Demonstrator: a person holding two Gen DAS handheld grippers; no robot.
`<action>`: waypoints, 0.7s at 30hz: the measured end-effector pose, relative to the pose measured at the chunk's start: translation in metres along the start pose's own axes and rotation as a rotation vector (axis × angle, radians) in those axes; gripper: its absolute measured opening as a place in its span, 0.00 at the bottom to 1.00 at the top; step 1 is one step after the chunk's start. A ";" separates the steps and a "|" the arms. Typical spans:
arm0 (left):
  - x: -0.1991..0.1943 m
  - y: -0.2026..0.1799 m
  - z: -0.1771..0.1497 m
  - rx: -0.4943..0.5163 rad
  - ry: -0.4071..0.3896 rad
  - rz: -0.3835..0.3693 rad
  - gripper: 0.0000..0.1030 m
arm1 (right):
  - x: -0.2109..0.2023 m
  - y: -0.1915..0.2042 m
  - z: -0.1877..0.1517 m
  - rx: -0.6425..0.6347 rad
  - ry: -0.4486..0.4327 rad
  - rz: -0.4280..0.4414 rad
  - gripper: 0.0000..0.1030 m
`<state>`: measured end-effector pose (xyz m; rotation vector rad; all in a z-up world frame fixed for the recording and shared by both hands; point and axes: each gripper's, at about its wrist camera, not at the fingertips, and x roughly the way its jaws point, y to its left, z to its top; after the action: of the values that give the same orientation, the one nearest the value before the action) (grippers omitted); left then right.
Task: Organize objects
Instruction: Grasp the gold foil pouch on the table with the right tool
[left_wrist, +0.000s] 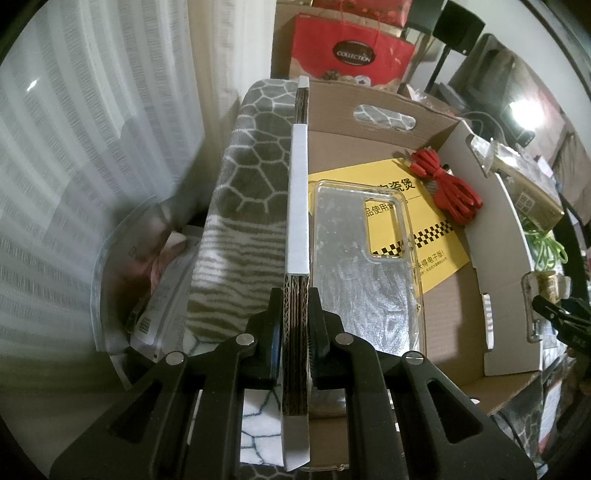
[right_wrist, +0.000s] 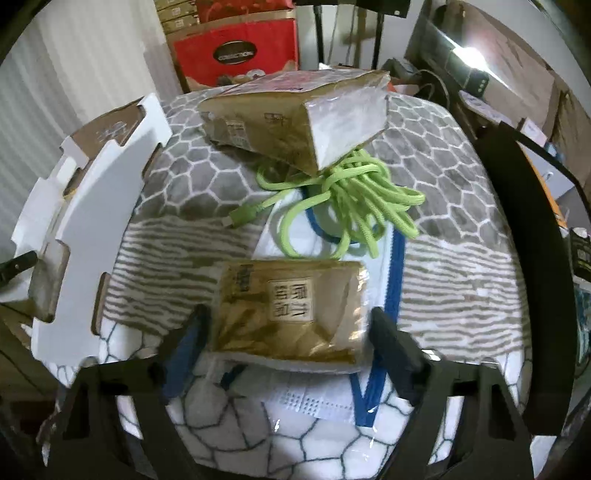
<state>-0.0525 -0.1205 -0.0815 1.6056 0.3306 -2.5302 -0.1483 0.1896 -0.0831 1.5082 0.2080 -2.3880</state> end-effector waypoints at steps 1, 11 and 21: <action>0.000 0.000 0.000 -0.001 -0.001 -0.002 0.10 | -0.001 0.000 0.000 -0.004 -0.003 0.005 0.75; -0.001 0.000 -0.001 -0.005 -0.001 -0.012 0.10 | -0.039 -0.004 0.011 0.010 -0.056 0.122 0.70; 0.000 0.001 -0.001 -0.014 0.001 -0.022 0.10 | -0.079 0.082 0.049 -0.175 -0.078 0.356 0.73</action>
<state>-0.0516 -0.1217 -0.0817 1.6076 0.3673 -2.5373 -0.1311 0.1129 0.0123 1.2516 0.1159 -2.0835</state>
